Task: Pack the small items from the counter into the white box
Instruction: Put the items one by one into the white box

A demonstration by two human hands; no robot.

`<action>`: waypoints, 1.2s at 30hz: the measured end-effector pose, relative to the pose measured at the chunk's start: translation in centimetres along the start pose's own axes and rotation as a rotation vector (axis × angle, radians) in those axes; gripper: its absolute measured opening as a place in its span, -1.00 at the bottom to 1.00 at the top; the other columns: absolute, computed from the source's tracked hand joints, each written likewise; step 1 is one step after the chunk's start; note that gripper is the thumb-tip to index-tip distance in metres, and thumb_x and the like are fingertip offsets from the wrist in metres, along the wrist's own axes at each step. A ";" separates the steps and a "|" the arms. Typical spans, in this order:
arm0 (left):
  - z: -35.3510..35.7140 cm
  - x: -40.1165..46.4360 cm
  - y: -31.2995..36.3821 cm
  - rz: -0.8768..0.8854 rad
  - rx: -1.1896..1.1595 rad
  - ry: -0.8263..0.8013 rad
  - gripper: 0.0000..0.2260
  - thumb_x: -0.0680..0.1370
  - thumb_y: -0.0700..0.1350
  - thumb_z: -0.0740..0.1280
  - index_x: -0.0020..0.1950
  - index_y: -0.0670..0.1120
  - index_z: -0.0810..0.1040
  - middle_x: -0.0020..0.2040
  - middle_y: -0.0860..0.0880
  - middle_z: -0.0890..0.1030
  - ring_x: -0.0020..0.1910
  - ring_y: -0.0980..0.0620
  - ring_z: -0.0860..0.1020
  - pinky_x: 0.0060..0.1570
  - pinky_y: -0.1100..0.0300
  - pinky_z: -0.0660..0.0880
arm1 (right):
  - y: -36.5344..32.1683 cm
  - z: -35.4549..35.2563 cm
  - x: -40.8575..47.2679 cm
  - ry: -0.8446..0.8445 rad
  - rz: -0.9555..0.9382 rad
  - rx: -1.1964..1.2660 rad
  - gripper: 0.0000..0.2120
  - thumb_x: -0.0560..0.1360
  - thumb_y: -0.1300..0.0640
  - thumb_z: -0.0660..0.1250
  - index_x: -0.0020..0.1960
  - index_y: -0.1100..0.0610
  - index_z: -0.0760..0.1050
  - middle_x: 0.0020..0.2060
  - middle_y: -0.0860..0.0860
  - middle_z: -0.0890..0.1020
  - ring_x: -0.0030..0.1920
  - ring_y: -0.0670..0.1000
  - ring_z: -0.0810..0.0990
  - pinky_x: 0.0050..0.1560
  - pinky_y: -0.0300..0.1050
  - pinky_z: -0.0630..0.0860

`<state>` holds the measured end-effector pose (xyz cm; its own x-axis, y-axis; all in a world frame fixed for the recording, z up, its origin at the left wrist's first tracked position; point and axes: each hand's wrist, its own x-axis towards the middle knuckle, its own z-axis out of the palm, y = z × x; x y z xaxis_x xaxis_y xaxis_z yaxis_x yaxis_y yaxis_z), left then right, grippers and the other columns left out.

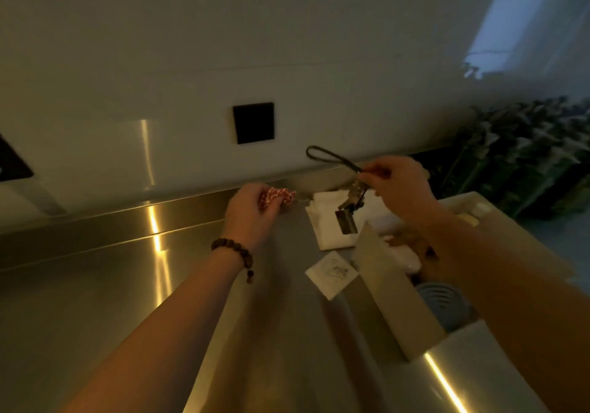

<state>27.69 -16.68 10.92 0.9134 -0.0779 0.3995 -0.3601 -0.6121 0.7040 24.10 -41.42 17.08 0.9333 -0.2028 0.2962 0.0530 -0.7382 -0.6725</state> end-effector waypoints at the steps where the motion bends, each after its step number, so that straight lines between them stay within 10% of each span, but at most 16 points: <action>1: 0.2 0.0 1.2 0.020 -0.017 0.004 -0.82 0.48 -0.05 0.39 0.00 -0.13 0.56 -0.11 -0.01 0.53 -0.14 0.06 0.46 -0.16 0.21 0.33 | 0.2 -1.9 -0.3 0.025 -0.006 -0.020 -0.93 0.45 0.10 0.41 -0.11 -0.05 0.56 -0.32 -0.24 0.54 -0.28 -0.29 0.54 -0.24 -0.44 0.39; 13: 9.8 -4.6 14.5 0.131 -0.139 -0.143 -0.92 0.53 -0.05 0.32 -0.04 -0.02 0.45 -0.15 0.05 0.49 -0.19 0.14 0.44 -0.25 0.30 0.34 | 11.1 -16.5 -5.3 0.011 0.137 -0.119 -0.96 0.48 0.15 0.38 -0.09 0.11 0.59 -0.20 0.07 0.65 -0.14 0.03 0.62 0.00 0.05 0.59; 18: 15.9 -5.7 19.4 0.117 -0.161 -0.089 -0.91 0.52 -0.06 0.34 -0.04 0.03 0.44 -0.21 0.25 0.41 -0.22 0.43 0.43 -0.29 0.55 0.33 | 17.0 -19.6 -5.3 -0.107 0.088 -0.135 -0.97 0.49 0.10 0.37 -0.10 0.05 0.57 -0.22 0.00 0.63 -0.18 -0.05 0.61 -0.11 -0.11 0.56; 31: 20.8 -8.0 22.2 0.006 -0.031 -0.063 -0.93 0.52 -0.03 0.33 -0.10 0.06 0.44 -0.24 0.19 0.47 -0.24 0.27 0.45 -0.32 0.40 0.30 | 25.2 -18.2 -4.3 -0.464 0.185 -0.307 -0.89 0.49 0.11 0.34 -0.04 0.12 0.59 -0.15 0.04 0.62 -0.27 -0.14 0.51 -0.32 -0.33 0.37; 36: 19.7 -8.0 22.3 0.040 -0.074 -0.129 -0.97 0.55 -0.10 0.29 -0.04 -0.03 0.47 -0.20 0.18 0.48 -0.21 0.30 0.45 -0.27 0.51 0.33 | 23.5 -18.0 -4.5 -0.442 0.074 -0.079 -0.62 0.46 0.01 0.39 0.25 0.03 0.46 0.02 -0.05 0.57 0.03 -0.06 0.54 -0.07 -0.26 0.42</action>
<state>16.09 -45.17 11.86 0.9130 -0.2043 0.3532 -0.4057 -0.5475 0.7319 14.71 -69.39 12.16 0.9965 0.0242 -0.0806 -0.0313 -0.7825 -0.6219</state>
